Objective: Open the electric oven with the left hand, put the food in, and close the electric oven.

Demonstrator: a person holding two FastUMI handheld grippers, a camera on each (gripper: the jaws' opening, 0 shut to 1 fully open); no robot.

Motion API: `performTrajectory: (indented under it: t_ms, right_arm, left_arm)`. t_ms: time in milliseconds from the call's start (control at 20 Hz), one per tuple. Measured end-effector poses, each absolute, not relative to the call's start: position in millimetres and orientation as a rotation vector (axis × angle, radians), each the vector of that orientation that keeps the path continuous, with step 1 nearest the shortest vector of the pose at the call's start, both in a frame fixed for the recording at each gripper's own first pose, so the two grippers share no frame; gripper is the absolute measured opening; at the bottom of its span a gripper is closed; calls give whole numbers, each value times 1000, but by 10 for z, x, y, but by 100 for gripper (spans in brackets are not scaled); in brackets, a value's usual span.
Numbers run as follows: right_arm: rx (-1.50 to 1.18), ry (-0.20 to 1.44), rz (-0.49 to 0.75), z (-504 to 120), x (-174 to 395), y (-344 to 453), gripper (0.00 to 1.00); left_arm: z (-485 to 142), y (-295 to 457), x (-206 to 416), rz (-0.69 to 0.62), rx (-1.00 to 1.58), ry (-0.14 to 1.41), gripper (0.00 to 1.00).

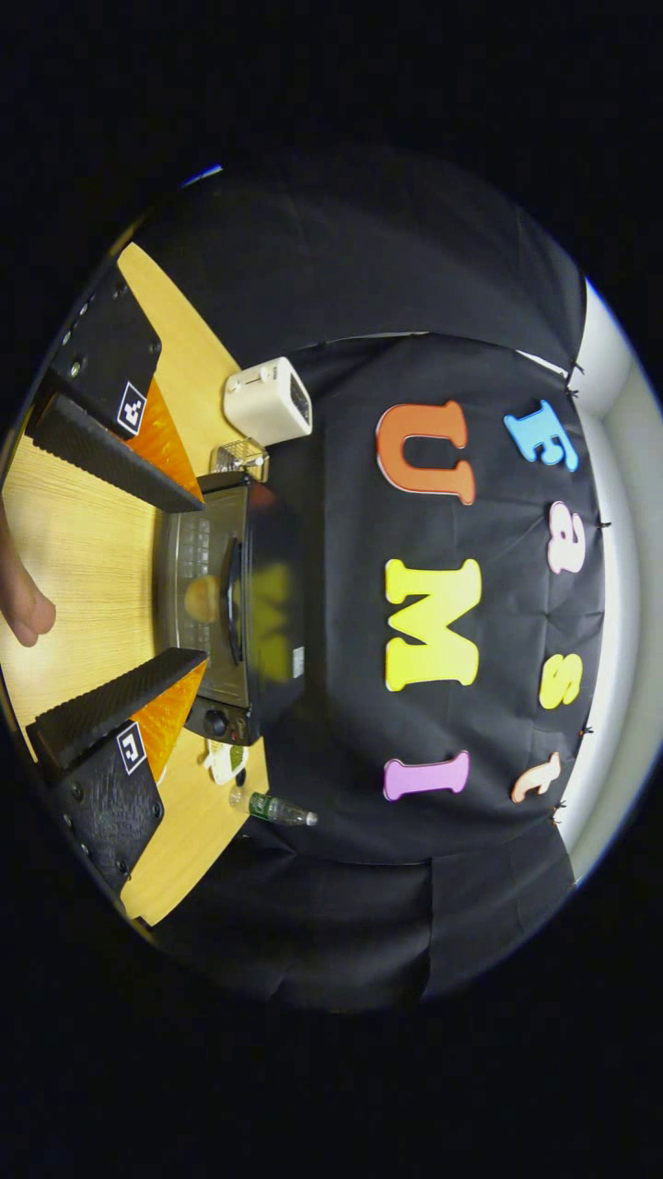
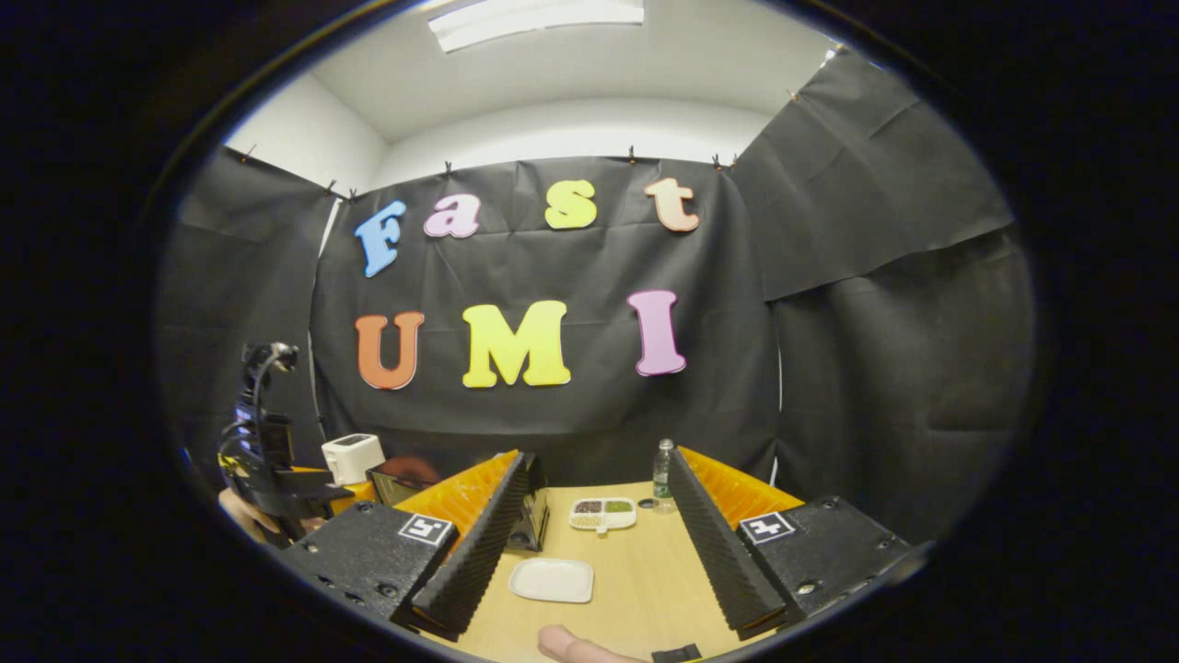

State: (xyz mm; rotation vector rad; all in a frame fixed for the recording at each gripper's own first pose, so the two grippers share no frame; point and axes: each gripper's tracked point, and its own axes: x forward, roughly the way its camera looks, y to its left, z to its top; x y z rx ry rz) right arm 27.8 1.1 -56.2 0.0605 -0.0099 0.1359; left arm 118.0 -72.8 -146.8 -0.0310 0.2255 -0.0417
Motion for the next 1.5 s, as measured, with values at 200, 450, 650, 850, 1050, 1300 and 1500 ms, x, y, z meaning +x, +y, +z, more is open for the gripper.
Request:
performTrajectory:
  t_ms: [200,450,650,850,1050,1300,1500]
  right_arm:
    - [71,-10,118,-586,153,-19,93]
    - [124,3,122,-658,-23,0,94]
    - [88,5,129,-712,-179,18,94]
    - [86,-22,99,-649,-314,-52,93]
    - [62,-45,105,-576,-407,-14,94]
    - [58,-31,143,-629,-462,138,94]
    - [55,-32,149,-594,-488,185,93]
  left_arm:
    - [-894,-685,702,-46,-35,100,96]
    - [-446,-660,187,-73,-91,-7,96]
    - [-496,-567,-147,-35,-47,-9,97]
    - [-466,-630,-424,-41,-29,-27,96]
    - [-420,-720,-638,-76,-23,-57,96]
    - [-506,-752,-737,-92,7,-53,96]
    - [-553,-721,-745,-86,-1,-40,97]
